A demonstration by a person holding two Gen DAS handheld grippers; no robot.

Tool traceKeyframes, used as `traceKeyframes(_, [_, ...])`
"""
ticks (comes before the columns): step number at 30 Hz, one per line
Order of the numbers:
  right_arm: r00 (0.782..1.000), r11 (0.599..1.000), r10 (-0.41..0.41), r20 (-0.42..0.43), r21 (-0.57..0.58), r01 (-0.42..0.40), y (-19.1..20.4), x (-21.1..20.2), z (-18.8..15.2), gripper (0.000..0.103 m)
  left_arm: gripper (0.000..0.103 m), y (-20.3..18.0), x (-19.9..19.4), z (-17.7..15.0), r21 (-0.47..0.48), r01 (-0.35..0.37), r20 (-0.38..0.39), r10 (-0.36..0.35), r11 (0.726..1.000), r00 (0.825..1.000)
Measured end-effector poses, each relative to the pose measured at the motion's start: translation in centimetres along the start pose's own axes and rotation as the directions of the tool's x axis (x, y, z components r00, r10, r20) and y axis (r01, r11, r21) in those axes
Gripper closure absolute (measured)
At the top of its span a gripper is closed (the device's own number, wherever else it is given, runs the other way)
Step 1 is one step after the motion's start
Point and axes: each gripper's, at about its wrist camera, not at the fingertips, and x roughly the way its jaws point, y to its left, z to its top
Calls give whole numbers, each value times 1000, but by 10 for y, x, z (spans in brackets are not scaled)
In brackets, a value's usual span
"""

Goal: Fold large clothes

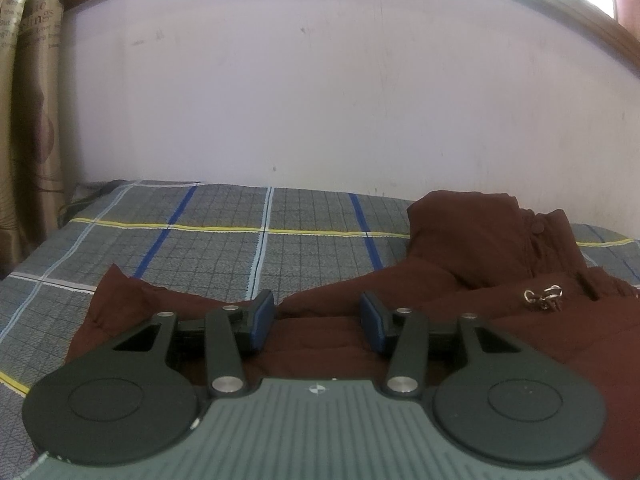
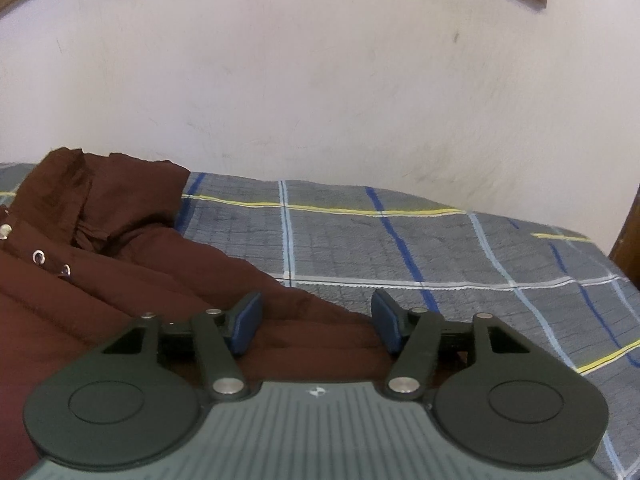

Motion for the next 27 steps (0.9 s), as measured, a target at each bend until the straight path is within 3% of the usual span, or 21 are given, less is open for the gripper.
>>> traceKeyframes(8, [998, 997, -61, 3, -44, 61, 8, 2, 0, 39, 51, 0, -1, 0, 10, -8, 6, 8, 1000, 1000])
traceKeyframes(27, [999, 999, -35, 20, -15, 35, 3, -1, -1, 39, 45, -1, -5, -2, 34, -62, 38, 61, 997, 997])
